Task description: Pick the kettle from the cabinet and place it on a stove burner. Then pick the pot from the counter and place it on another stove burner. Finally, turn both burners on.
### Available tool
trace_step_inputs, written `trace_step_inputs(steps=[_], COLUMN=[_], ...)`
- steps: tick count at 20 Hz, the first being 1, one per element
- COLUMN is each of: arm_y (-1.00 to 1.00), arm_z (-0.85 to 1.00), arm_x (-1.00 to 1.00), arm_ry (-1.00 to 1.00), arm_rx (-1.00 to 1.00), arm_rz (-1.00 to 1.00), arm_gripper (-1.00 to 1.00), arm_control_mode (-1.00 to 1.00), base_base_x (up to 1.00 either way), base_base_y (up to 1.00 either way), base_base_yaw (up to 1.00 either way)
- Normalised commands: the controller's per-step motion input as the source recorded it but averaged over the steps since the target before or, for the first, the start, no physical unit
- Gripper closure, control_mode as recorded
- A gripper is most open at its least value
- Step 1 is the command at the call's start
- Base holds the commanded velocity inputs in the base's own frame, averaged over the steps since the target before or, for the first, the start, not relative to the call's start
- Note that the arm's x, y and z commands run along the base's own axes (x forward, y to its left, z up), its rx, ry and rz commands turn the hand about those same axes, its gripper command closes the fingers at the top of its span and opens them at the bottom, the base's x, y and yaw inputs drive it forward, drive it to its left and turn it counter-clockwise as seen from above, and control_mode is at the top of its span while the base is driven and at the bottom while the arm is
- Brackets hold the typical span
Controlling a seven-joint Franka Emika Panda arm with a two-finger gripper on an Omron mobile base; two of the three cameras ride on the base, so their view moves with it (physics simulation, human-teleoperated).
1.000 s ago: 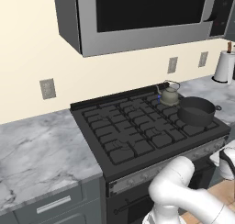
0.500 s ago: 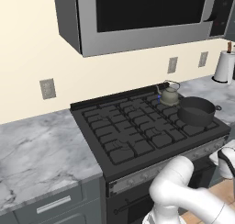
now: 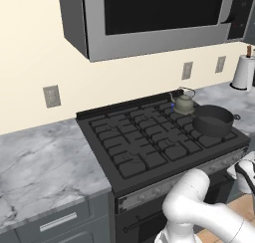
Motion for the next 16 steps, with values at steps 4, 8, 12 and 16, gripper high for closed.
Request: trace_step_inputs(steps=[4, 8, 12, 16], arm_y=[0.02, 0.06, 0.11, 0.17], arm_z=[0.00, 0.00, 0.00, 0.00], arm_x=[0.09, 0.08, 0.07, 0.07], arm_ry=[0.00, 0.00, 0.00, 0.00], arm_rx=[0.00, 0.00, 0.00, 0.00], arm_rz=[0.02, 0.01, 0.00, 0.00], arm_gripper=[1.00, 1.00, 1.00, 1.00], arm_control_mode=[-1.00, -1.00, -1.00, -1.00], base_base_x=[0.00, 0.00, 0.00, 0.00], base_base_y=[0.00, 0.00, 0.00, 0.00], base_base_yaw=[0.00, 0.00, 0.00, 0.00])
